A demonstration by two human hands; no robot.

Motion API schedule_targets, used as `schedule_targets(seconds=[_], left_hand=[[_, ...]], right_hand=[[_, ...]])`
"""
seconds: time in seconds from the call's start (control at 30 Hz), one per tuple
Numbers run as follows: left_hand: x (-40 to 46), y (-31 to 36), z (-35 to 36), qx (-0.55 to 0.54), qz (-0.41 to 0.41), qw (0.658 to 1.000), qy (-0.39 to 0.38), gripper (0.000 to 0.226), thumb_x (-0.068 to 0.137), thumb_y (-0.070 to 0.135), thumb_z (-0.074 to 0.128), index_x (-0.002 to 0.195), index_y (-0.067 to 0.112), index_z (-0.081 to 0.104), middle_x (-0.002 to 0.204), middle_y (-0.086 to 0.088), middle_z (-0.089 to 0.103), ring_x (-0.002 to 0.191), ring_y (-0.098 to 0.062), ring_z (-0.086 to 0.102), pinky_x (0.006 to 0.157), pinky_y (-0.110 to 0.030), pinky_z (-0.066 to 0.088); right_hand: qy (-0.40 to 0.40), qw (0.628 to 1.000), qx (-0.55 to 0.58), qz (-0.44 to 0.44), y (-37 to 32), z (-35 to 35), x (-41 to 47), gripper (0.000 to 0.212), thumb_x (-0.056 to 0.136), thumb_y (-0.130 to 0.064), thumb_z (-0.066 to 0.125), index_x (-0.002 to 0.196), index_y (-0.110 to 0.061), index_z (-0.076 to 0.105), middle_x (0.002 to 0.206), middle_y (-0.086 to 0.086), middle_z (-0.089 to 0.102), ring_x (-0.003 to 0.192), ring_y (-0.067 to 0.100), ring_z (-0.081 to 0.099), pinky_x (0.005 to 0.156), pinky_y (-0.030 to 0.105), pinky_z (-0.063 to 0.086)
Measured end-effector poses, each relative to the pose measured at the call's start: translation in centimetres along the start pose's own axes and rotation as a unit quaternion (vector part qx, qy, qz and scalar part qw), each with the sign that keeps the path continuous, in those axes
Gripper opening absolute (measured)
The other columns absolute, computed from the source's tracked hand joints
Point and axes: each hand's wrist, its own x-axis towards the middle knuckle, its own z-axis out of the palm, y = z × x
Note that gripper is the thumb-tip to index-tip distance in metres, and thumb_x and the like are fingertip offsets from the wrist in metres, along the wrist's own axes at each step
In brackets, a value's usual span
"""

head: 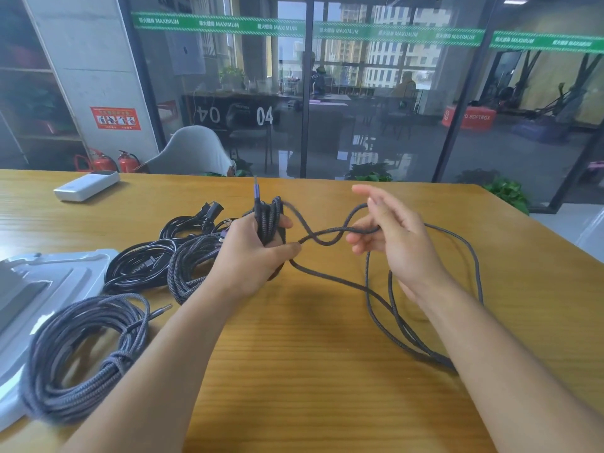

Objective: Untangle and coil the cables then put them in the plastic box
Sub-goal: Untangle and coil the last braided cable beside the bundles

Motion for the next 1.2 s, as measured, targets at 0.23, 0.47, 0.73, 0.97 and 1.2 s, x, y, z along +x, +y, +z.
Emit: schedule_targets(seconds=[0.23,0.47,0.73,0.97,1.2], left_hand=[[-0.1,0.1,0.1,0.028,0.048,0.998,-0.041,0.026,0.087,-0.003,0.077,0.094,0.019,0.064,0.06,-0.003,0.038,0.056,-0.017,0.044,0.071,-0.016,0.052],[0.2,-0.6,-0.2,0.063,0.043,0.996,-0.042,0.03,0.086,0.001,0.081,0.102,0.018,0.063,0.055,0.005,0.042,0.053,-0.014,0.045,0.073,-0.022,0.057],[-0.2,-0.1,0.6,0.095,0.072,0.992,-0.046,0.049,0.066,0.052,0.086,0.101,0.023,0.064,0.05,0.012,0.041,0.049,-0.008,0.039,0.066,-0.028,0.048],[-0.9,0.4,1.5,0.227,0.058,0.97,-0.064,0.065,0.057,0.076,0.082,0.107,0.038,0.065,0.051,0.015,0.049,0.051,-0.003,0.048,0.064,-0.03,0.046],[-0.7,-0.7,2.3,0.207,0.08,0.973,-0.07,0.028,0.085,0.055,0.079,0.105,0.036,0.072,0.072,0.012,0.069,0.071,-0.008,0.066,0.08,-0.041,0.059]], right_hand=[[-0.093,0.939,0.264,0.198,0.4,-0.6,0.3,0.033,0.109,-0.024,0.048,0.132,-0.01,0.068,0.089,0.008,0.072,0.07,0.012,0.067,0.07,0.026,0.061],[-0.107,0.979,0.117,0.129,0.1,-1.3,0.4,0.04,0.095,-0.027,0.065,0.129,-0.007,0.066,0.107,0.015,0.078,0.09,0.02,0.075,0.08,0.029,0.062],[0.067,0.938,-0.332,-0.07,2.2,-2.0,0.7,0.061,0.096,-0.068,0.051,0.071,-0.017,0.075,0.053,-0.002,0.05,0.052,0.016,0.051,0.055,0.033,0.04],[0.09,0.973,-0.213,-0.013,2.0,-1.7,0.7,0.023,0.104,-0.038,0.063,0.114,-0.026,0.079,0.066,-0.014,0.07,0.058,0.008,0.067,0.055,0.025,0.056],[-0.034,0.994,-0.084,0.062,1.8,0.4,0.0,0.016,0.104,-0.036,0.062,0.108,-0.029,0.077,0.052,-0.007,0.048,0.046,0.009,0.047,0.048,0.023,0.044]])
